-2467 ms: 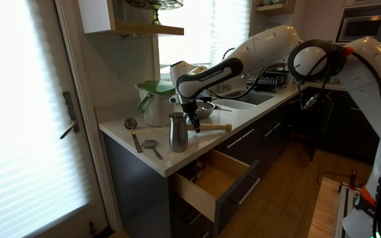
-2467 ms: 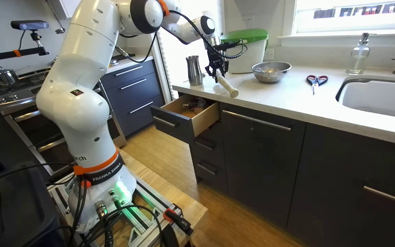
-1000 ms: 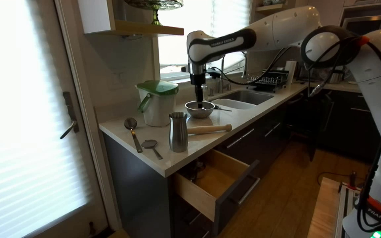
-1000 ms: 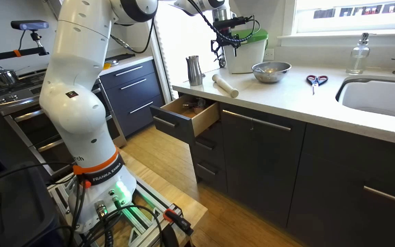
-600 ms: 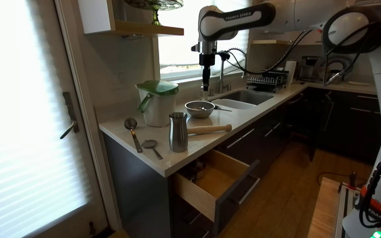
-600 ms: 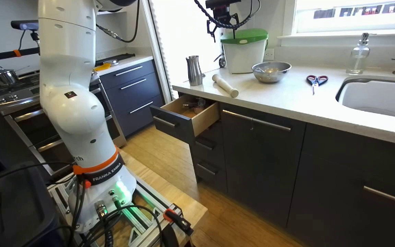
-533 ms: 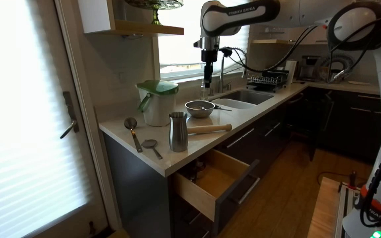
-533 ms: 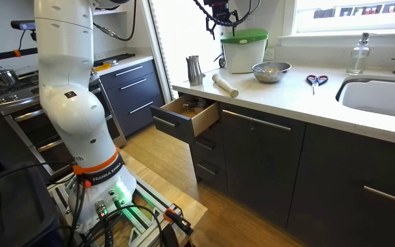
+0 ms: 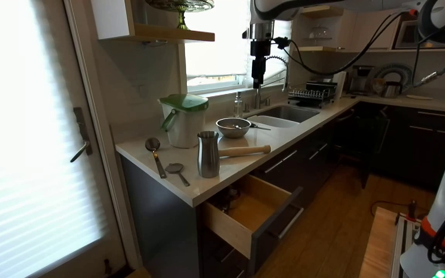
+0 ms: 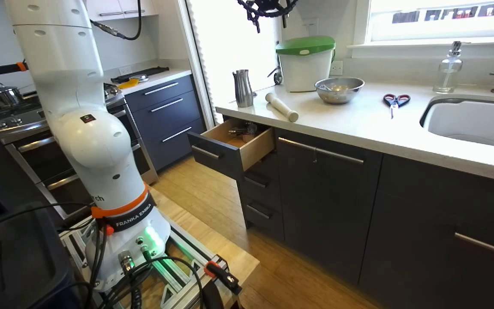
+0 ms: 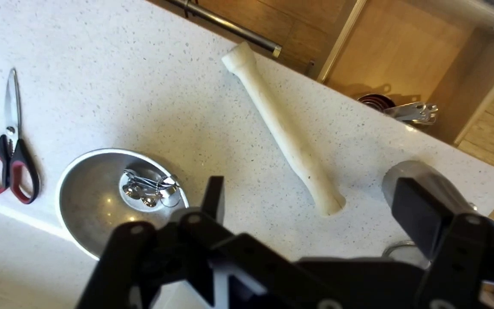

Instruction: Remove the roller from the silver object

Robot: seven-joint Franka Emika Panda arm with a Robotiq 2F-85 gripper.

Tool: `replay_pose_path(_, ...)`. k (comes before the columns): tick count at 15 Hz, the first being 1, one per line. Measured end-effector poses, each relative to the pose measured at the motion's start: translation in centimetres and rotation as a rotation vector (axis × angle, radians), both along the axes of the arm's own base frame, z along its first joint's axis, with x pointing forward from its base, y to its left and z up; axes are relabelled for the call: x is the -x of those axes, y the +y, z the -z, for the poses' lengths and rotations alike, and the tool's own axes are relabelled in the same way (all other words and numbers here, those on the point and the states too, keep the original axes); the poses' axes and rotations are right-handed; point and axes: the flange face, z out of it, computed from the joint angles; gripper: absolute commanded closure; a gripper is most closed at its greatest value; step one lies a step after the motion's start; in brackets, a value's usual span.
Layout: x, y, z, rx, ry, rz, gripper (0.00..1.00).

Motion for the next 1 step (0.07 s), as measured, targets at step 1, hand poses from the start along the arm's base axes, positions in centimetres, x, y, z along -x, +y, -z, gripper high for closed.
replay_pose_path(1,0.27,0.00,-0.08,-0.001,0.001,0.000,0.00)
